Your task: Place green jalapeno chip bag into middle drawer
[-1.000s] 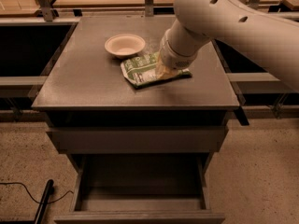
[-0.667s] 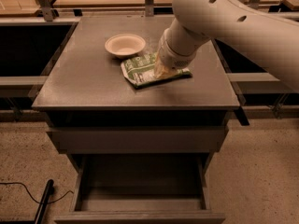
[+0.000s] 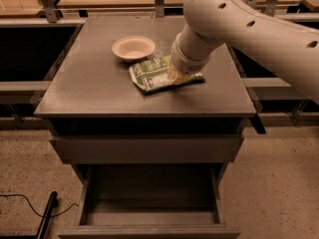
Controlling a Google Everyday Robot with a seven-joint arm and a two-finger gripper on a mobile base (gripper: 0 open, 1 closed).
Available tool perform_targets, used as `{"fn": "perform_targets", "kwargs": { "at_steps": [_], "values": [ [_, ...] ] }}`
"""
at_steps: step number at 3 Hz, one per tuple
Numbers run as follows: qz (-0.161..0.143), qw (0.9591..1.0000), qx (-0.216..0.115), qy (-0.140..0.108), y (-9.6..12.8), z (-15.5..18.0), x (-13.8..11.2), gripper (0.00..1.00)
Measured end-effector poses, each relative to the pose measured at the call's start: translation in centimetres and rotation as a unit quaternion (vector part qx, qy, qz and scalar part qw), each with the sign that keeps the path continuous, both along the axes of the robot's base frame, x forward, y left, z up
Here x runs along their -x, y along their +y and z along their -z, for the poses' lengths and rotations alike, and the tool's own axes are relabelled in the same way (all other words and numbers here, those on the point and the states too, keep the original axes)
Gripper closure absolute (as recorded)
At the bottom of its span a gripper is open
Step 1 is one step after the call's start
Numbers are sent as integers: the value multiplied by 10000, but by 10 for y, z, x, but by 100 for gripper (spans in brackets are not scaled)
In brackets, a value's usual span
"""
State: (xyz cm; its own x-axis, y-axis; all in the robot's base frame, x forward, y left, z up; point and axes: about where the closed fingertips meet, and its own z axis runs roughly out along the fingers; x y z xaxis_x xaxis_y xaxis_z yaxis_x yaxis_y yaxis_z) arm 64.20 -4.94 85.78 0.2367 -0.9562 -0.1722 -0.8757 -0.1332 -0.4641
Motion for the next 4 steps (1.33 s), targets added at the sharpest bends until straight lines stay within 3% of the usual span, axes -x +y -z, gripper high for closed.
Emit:
{"fn": "perform_targets", "kwargs": {
  "at_steps": [1,2,4],
  "values": [
    [-29,10000,32,7,-3,4,-4,5],
    [-79,10000,38,-3,-3,3,-7,0],
    [-62,9999,98,38,-6,8,-17,34]
  ]
}}
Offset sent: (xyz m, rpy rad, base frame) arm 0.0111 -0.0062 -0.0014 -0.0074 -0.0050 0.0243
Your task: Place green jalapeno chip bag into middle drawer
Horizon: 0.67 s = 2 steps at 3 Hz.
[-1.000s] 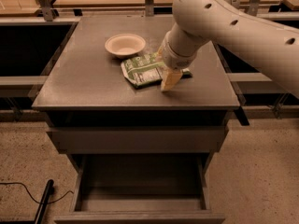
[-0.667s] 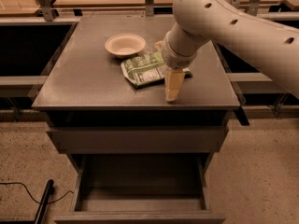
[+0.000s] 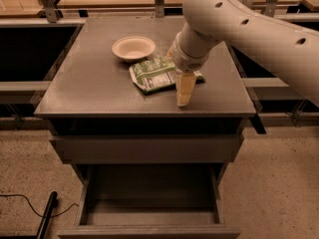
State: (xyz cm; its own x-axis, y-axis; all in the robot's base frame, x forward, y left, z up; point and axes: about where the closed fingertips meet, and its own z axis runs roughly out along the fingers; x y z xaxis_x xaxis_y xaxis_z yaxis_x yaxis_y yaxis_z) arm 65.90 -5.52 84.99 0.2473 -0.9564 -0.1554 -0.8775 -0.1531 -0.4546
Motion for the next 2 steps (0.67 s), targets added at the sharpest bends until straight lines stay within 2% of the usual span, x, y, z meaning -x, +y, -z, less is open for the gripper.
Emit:
{"fn": "perform_targets", "kwargs": {
  "at_steps": [1,2],
  "values": [
    [0,10000,0,0,0,-3,0,57],
    [18,10000,30,-5,-3,-5,-5,62]
  ]
}}
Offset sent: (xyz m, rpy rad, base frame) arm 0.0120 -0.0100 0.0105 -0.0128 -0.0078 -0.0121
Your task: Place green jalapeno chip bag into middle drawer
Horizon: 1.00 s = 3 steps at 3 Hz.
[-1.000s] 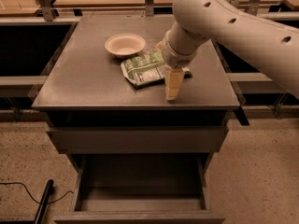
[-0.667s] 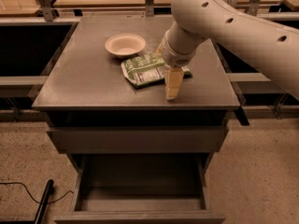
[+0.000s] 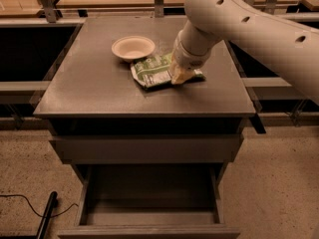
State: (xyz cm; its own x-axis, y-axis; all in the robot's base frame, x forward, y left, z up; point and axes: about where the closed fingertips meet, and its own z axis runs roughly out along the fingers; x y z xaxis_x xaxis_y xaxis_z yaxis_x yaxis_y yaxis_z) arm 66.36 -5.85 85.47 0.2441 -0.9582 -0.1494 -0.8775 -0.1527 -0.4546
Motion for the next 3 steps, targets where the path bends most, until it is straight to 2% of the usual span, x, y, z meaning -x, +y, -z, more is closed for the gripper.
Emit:
{"fn": "perform_targets", "kwargs": {
  "at_steps": [1,2,3],
  "values": [
    [11,10000,51,46,-2,4,-3,63],
    [13,10000,51,70,-2,5,-2,73],
    [1,10000,48,87,-3,6,0,91]
  ]
}}
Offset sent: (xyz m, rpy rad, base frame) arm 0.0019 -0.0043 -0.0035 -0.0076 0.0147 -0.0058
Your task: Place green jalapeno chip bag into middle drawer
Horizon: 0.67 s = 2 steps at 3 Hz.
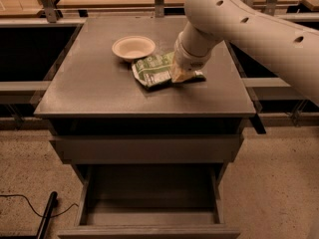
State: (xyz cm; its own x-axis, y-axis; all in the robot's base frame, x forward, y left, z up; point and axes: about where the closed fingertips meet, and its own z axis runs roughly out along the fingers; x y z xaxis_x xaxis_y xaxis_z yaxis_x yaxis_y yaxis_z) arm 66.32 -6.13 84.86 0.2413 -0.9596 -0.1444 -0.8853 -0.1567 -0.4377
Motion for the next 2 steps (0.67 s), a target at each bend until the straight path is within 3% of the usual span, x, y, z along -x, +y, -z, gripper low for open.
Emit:
{"fn": "perform_targets", "kwargs": {
  "at_steps": [1,2],
  "values": [
    [-16,9999,-162,31,0,-9,6,100],
    [249,9991,-339,-36,-11,-54,28,100]
  ]
}}
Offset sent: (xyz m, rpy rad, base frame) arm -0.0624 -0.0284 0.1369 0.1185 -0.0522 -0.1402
